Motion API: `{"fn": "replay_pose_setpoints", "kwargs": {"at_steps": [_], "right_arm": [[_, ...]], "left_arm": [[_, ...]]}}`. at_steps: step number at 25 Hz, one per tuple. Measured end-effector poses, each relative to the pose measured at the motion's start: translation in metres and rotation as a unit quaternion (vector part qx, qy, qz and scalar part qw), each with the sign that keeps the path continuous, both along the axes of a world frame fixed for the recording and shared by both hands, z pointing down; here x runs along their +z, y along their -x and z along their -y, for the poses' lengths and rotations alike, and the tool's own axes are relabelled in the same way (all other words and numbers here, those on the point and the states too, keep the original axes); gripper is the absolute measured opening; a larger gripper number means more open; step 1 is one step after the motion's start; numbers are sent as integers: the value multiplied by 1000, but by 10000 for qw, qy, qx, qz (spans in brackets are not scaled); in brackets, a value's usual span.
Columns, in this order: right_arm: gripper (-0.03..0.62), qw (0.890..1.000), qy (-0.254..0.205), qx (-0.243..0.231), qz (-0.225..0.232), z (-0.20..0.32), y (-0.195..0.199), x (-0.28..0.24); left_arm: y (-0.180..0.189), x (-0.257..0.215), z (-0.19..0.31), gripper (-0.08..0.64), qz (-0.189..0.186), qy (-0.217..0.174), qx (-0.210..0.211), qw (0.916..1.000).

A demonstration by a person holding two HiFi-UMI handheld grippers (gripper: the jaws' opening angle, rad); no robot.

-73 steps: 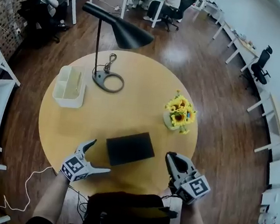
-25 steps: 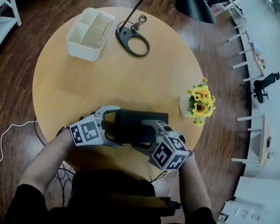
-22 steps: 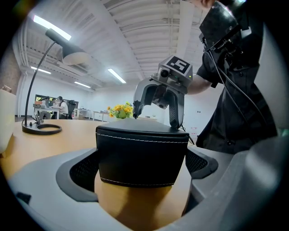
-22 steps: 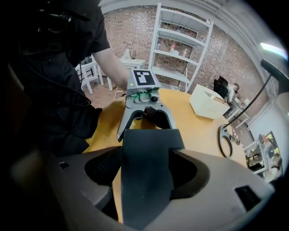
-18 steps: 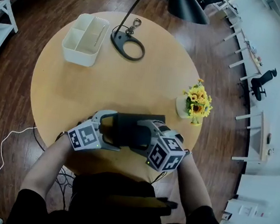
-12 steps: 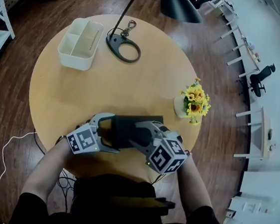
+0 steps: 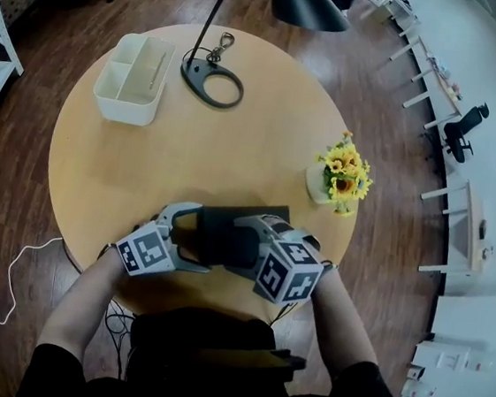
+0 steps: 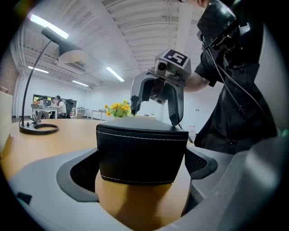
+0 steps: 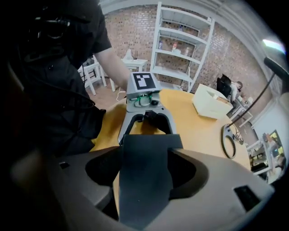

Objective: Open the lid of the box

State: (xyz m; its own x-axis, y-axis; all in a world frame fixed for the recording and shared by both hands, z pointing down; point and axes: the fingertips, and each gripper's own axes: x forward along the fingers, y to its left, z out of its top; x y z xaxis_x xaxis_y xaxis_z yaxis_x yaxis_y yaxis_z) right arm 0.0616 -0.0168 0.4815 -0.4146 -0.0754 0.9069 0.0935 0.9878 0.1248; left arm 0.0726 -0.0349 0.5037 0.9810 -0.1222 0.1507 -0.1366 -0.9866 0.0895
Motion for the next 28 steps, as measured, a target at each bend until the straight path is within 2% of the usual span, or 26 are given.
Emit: {"fn": "replay_pose_setpoints", "kwargs": {"at_steps": [2, 9, 16, 18, 19, 20, 21, 22, 23, 24, 26, 28], "right_arm": [[351, 9999, 119, 29, 16, -1, 0, 0], [357, 10000, -35, -30, -73, 2, -5, 5], [359, 9987, -209, -390, -262, -1, -2, 3], [359, 9986, -445, -265, 56, 8, 4, -10], [255, 9964, -697, -100, 469, 20, 11, -26], [59, 9917, -895, 87, 923, 32, 17, -44], [48, 9881, -908, 257, 1216, 42, 22, -59], [132, 9887, -744, 380, 1242, 47, 23, -66], [256, 9924, -511, 415, 1036, 46, 23, -65], [327, 9964, -294, 336, 723, 41, 21, -58], [353, 9998, -10, 55, 186, 21, 11, -37], [353, 9999, 81, -40, -105, 3, -6, -17]], "left_arm": [[1, 1, 1, 577, 9, 4, -11, 10000], [1, -1, 0, 575, 25, 31, 3, 10000], [1, 1, 0, 569, 51, 3, -11, 10000], [1, 1, -1, 568, 67, -22, 1, 10000], [1, 1, -2, 566, 88, -45, 28, 9999], [0, 2, -4, 565, 118, -67, 75, 9999], [-2, 3, -6, 560, 159, -80, 135, 9997], [-4, 4, -9, 541, 206, -78, 197, 9996], [-6, 6, -11, 523, 245, -64, 239, 9994], [-7, 7, -11, 514, 270, -47, 248, 9993], [-6, 8, -9, 437, 276, -33, 201, 9994], [-6, 7, -10, 430, 275, -32, 210, 9994]]}}
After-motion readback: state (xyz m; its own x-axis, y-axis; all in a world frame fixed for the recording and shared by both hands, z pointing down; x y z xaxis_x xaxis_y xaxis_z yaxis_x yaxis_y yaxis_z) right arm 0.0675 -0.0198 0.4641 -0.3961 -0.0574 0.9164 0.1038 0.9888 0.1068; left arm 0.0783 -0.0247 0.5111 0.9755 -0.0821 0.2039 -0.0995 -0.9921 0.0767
